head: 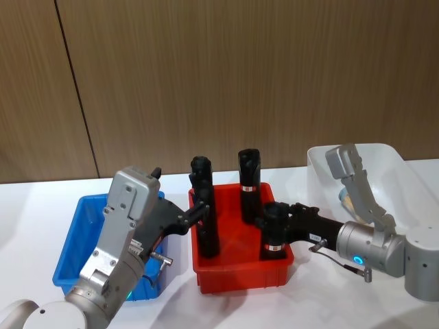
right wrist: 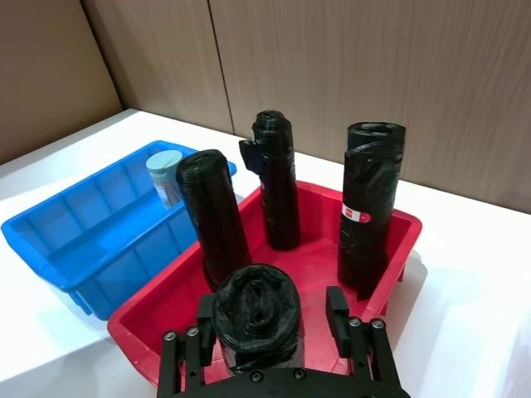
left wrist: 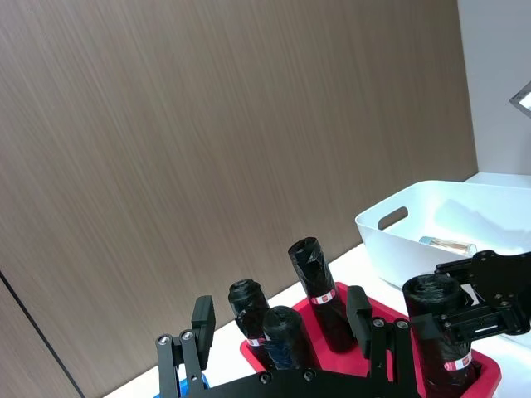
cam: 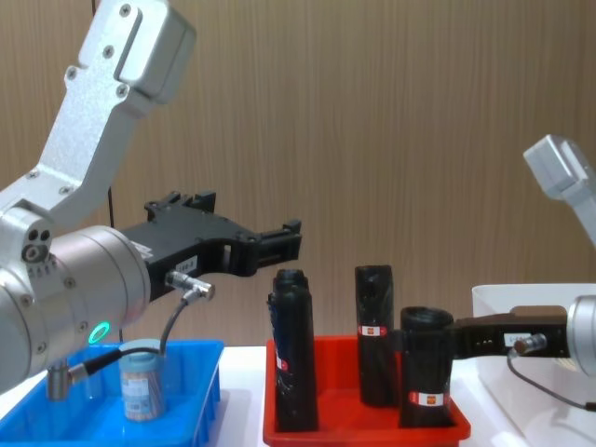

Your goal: Pick the cotton swabs from the blue box and place them into the white box.

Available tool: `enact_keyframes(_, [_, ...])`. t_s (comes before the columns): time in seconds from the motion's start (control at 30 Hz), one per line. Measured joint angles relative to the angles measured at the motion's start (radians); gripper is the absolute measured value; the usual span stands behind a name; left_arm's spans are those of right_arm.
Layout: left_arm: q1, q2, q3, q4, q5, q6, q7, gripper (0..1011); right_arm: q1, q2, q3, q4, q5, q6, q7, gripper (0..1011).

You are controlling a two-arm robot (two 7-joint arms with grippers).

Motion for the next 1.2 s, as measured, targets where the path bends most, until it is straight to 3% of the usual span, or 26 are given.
enact_keyframes(0.23, [0.0,0.0,0.0,0.0,0.0,0.0,0.0,1004,0.005,-0.004,-0.009,0.002,-0.001,0.003,0.011,647])
enact_keyframes(0.37, [0.0,0.0,0.0,0.0,0.0,0.0,0.0,1004,0.005,-0.004,-0.012,0.0,-0.001,0.005,0.015,486])
enact_keyframes(0.67, [0.0,0.0,0.0,0.0,0.0,0.0,0.0,1004,0.001,-0.003,-0.017,-0.022,0.003,0.009,0.017,418])
enact_keyframes(1.2, [0.0,0.0,0.0,0.0,0.0,0.0,0.0,1004,-0.019,0.021,-0.005,-0.142,0.011,0.022,-0.018,352])
